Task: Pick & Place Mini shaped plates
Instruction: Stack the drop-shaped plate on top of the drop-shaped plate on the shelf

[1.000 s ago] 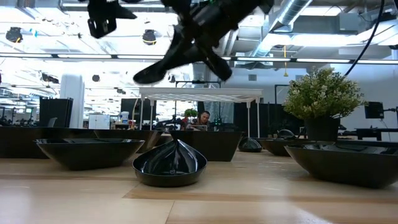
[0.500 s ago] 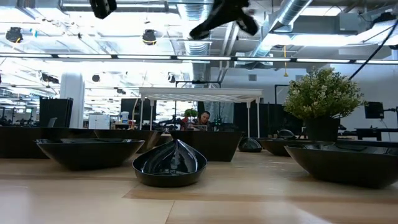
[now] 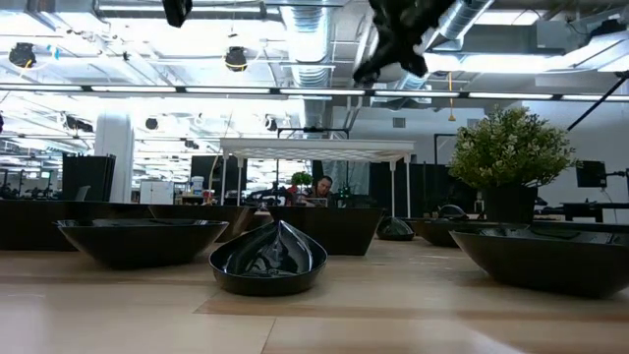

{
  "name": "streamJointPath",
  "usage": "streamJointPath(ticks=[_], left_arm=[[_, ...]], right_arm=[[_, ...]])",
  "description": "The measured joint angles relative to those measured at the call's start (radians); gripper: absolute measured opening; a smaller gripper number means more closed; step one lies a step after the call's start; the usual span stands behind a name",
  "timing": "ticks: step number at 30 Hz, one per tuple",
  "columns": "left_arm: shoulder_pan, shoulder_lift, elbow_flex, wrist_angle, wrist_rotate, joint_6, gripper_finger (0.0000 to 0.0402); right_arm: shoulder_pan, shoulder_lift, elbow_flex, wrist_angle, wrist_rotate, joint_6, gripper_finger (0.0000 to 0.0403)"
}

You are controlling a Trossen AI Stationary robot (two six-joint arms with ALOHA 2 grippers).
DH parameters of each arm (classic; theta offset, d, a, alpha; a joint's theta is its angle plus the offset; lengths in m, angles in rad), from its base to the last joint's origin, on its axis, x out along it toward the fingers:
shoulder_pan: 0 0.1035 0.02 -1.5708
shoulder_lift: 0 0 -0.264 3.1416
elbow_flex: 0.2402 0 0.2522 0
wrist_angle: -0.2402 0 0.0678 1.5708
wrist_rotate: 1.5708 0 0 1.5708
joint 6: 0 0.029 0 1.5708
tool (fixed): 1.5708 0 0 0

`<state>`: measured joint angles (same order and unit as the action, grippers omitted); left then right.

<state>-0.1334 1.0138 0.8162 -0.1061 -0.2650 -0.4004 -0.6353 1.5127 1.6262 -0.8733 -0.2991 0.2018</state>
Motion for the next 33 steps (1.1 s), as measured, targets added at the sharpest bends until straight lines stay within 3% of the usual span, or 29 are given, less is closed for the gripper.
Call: streamJointPath(ticks=[7, 16, 33], left_arm=[[0.091, 0.000, 0.000, 0.010, 0.000, 0.000, 0.0131], [0.136, 0.000, 0.000, 0.013, 0.000, 0.000, 0.0131], [0.136, 0.000, 0.000, 0.018, -0.005, -0.008, 0.0131]], right_arm=[[-0.176, 0.098, 0.000, -0.036, -0.154, -0.164, 0.0005], [-0.276, 0.243, -0.001, -0.079, -0.310, -0.288, 0.0003], [-0.283, 0.273, -0.001, -0.121, -0.329, -0.407, 0.0016]])
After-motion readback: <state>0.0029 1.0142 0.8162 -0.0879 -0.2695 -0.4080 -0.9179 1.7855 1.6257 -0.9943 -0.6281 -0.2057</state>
